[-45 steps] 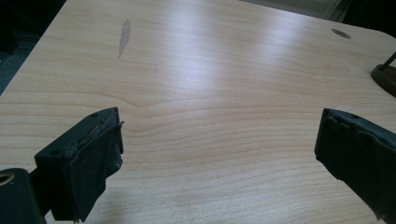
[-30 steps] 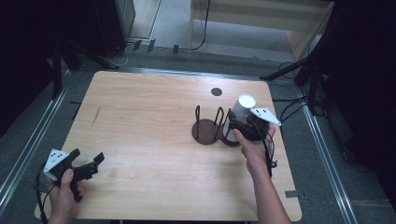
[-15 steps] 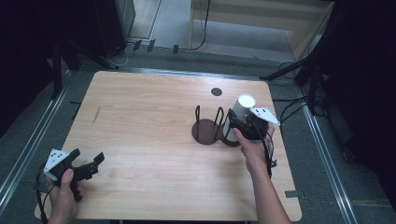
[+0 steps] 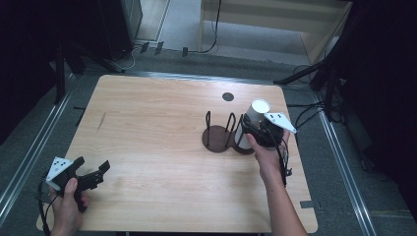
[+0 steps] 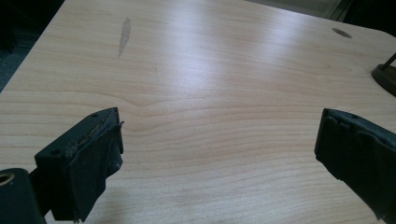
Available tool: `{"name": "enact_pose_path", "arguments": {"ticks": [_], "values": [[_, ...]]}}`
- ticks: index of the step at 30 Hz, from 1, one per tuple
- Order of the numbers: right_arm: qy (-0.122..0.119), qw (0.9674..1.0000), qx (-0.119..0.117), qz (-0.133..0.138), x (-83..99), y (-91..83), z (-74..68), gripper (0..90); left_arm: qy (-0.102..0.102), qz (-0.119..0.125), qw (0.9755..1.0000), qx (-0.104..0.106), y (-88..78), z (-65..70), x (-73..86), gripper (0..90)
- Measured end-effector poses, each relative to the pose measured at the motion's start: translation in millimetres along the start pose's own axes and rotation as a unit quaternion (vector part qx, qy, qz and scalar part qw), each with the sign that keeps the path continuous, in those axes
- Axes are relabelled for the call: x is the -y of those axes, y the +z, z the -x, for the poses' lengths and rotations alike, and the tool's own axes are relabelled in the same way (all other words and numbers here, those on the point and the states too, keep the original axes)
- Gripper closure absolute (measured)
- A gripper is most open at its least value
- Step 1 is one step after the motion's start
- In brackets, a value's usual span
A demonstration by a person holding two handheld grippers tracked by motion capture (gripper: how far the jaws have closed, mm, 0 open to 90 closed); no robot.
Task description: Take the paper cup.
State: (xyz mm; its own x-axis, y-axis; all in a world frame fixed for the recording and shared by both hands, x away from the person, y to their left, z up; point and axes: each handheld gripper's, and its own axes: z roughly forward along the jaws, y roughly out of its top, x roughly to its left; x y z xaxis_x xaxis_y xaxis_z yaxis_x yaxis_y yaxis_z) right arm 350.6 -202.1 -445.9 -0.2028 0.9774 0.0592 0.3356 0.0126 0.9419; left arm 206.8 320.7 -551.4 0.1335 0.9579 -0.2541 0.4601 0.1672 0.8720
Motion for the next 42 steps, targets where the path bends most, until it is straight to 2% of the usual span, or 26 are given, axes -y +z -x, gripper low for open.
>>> {"name": "enact_pose_path", "arguments": {"ticks": [10,12,14,18,23,42], "values": [[-0.008,1.0,-0.002,0.005,0.3,-0.5,-1.3,26.3,0.0,0.0,1.0,0.0,0.1,0.2,0.0,1.6],[-0.001,1.0,-0.005,0.004,0.7,-0.2,-1.2,25.7,0.0,0.0,1.0,0.0,0.1,0.2,0.0,1.6],[0.018,0.9998,-0.012,-0.001,2.8,1.2,2.0,24.1,0.0,0.0,1.0,0.001,0.1,0.0,0.0,1.6],[0.026,0.9995,-0.014,-0.003,7.6,3.7,2.9,23.2,-0.001,0.0,1.0,0.001,0.1,-0.2,0.0,1.6],[0.006,1.0,-0.001,0.007,5.5,1.6,0.4,25.8,-0.001,0.0,1.0,0.002,0.3,-0.1,0.0,1.6],[0.002,0.9999,0.003,0.017,-11.0,-3.6,-2.1,28.4,-0.001,0.0,1.0,0.002,0.6,0.1,0.0,1.6]]}}
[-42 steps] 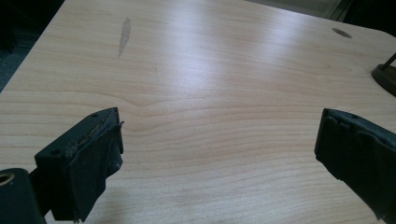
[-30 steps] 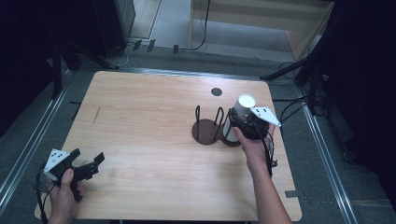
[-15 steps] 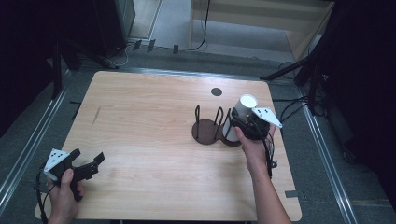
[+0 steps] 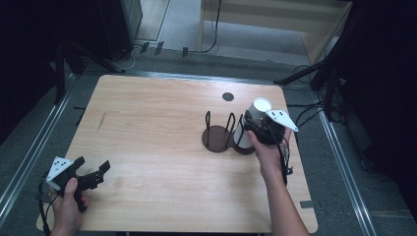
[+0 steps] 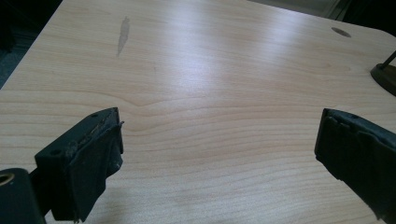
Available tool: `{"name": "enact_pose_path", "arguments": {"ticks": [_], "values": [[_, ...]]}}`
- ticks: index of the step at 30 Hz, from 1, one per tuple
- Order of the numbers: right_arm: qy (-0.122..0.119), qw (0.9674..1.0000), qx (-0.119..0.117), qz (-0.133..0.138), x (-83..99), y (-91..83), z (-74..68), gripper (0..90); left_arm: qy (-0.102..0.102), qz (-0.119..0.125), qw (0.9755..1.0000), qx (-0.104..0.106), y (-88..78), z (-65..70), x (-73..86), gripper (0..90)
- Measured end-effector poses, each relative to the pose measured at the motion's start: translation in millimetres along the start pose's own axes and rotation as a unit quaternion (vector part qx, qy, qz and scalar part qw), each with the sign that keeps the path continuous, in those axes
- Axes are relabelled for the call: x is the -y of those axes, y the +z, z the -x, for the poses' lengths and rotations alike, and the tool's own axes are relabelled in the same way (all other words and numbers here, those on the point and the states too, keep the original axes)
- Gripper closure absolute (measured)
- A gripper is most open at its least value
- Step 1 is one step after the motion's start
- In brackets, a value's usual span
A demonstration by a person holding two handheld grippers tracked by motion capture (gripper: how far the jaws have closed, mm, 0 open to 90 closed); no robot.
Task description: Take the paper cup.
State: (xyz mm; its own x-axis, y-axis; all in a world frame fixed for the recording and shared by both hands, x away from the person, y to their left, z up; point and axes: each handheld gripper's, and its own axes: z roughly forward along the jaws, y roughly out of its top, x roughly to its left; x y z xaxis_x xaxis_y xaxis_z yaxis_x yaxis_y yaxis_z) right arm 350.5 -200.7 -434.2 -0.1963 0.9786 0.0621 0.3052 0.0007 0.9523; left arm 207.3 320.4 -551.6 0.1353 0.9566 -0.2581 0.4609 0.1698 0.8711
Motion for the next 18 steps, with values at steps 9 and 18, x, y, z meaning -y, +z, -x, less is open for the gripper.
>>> {"name": "enact_pose_path", "arguments": {"ticks": [9,18], "values": [[-0.013,0.9999,-0.01,0.002,-15.6,-6.0,-6.6,27.7,0.0,0.0,1.0,0.0,0.1,-0.1,0.0,1.6],[-0.035,0.9993,0.011,0.008,-7.9,-4.3,-7.1,27.8,-0.002,0.001,1.0,0.0,0.1,-0.3,0.0,1.6]]}}
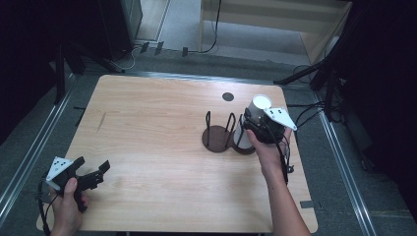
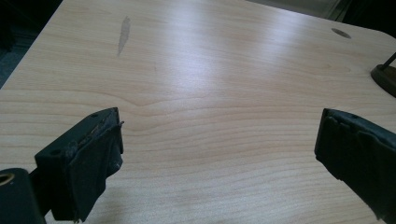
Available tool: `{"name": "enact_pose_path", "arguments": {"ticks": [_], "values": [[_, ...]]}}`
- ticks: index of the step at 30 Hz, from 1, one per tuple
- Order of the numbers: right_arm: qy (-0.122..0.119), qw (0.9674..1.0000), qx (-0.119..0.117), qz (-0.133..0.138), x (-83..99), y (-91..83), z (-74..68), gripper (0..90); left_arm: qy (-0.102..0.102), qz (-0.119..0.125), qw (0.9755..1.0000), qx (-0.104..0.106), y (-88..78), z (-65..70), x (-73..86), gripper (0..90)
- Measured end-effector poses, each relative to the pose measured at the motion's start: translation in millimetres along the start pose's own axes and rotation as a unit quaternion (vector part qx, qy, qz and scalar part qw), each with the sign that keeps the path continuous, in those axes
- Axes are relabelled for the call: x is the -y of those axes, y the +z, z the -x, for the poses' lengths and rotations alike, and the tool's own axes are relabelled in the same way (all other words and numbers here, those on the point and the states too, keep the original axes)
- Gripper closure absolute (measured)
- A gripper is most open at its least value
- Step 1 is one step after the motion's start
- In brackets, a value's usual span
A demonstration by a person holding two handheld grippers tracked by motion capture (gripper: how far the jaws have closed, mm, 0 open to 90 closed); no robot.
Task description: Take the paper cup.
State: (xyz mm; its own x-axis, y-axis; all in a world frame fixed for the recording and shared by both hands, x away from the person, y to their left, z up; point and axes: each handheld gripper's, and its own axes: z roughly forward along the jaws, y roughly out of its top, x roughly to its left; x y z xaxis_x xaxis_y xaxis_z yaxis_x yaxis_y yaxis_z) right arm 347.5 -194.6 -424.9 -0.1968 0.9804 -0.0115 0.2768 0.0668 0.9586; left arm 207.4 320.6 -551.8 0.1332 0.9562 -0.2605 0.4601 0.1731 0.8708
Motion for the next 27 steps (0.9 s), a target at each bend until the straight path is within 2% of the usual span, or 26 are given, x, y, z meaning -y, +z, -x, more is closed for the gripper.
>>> {"name": "enact_pose_path", "arguments": {"ticks": [5,9,13,20,23,27], "values": [[0.009,0.9999,0.0,-0.01,2.1,3.5,2.7,27.8,-0.002,0.001,1.0,0.0,-0.2,-0.3,0.0,1.6],[0.002,0.9999,-0.002,-0.015,5.4,5.3,1.6,27.8,-0.002,0.0,1.0,0.0,-0.2,-0.4,0.0,1.6],[0.032,0.9993,-0.013,-0.015,5.3,3.8,5.5,27.7,-0.002,0.0,1.0,0.0,0.0,-0.3,0.0,1.6],[0.034,0.9991,-0.026,-0.008,3.9,-0.1,3.8,27.6,0.0,-0.002,1.0,0.0,0.3,0.0,0.1,1.6],[0.029,0.9993,-0.024,-0.004,2.7,-1.1,2.9,27.6,0.001,-0.003,1.0,0.0,0.5,0.4,0.1,1.6],[0.038,0.9989,-0.027,0.005,-0.9,-4.4,4.5,27.3,0.001,-0.002,1.0,0.0,0.4,0.3,0.2,1.6]]}}
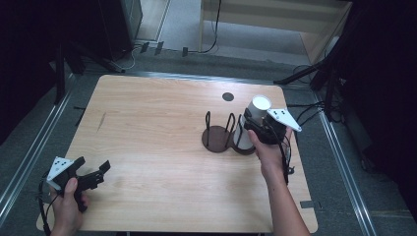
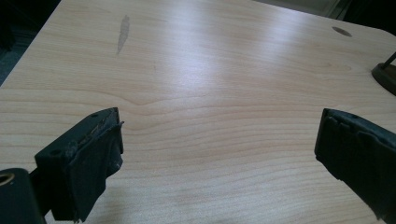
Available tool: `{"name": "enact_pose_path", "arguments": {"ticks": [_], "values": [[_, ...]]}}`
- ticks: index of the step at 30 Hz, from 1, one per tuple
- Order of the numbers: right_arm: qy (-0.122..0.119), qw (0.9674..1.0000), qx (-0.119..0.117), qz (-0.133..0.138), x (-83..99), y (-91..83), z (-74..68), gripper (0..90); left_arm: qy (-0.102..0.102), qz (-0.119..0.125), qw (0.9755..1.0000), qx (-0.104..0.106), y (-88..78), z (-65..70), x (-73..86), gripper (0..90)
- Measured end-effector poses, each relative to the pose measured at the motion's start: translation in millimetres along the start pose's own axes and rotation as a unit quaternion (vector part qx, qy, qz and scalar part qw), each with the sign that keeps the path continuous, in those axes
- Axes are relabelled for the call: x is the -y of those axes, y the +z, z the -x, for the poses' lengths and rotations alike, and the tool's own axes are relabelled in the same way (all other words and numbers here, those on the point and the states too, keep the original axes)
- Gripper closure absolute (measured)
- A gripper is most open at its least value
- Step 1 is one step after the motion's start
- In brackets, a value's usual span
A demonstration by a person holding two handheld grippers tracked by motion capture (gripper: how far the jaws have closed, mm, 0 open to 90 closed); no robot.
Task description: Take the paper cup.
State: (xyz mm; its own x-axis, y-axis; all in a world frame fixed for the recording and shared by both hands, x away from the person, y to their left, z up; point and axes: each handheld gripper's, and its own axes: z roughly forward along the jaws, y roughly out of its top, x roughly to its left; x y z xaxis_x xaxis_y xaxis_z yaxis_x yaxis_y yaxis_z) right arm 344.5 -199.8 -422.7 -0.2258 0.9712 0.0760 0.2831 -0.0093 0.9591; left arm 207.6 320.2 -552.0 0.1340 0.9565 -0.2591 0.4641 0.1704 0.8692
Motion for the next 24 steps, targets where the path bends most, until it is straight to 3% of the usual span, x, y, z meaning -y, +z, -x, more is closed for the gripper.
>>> {"name": "enact_pose_path", "arguments": {"ticks": [13,17,19,24], "values": [[-0.046,0.9983,0.028,-0.019,4.5,4.2,-4.6,26.5,-0.001,0.0,1.0,0.001,0.0,-0.3,-0.1,1.6],[-0.033,0.999,0.02,-0.024,6.5,5.6,-2.5,25.8,-0.002,0.0,1.0,0.001,-0.2,-0.5,-0.1,1.6],[-0.004,0.9999,0.006,-0.015,5.9,3.1,2.9,21.4,-0.001,0.0,1.0,0.002,-0.1,-0.5,-0.1,1.6],[0.007,1.0,0.003,0.005,3.2,-3.3,6.2,18.7,-0.001,0.0,1.0,0.002,0.0,-0.5,-0.1,1.6]]}}
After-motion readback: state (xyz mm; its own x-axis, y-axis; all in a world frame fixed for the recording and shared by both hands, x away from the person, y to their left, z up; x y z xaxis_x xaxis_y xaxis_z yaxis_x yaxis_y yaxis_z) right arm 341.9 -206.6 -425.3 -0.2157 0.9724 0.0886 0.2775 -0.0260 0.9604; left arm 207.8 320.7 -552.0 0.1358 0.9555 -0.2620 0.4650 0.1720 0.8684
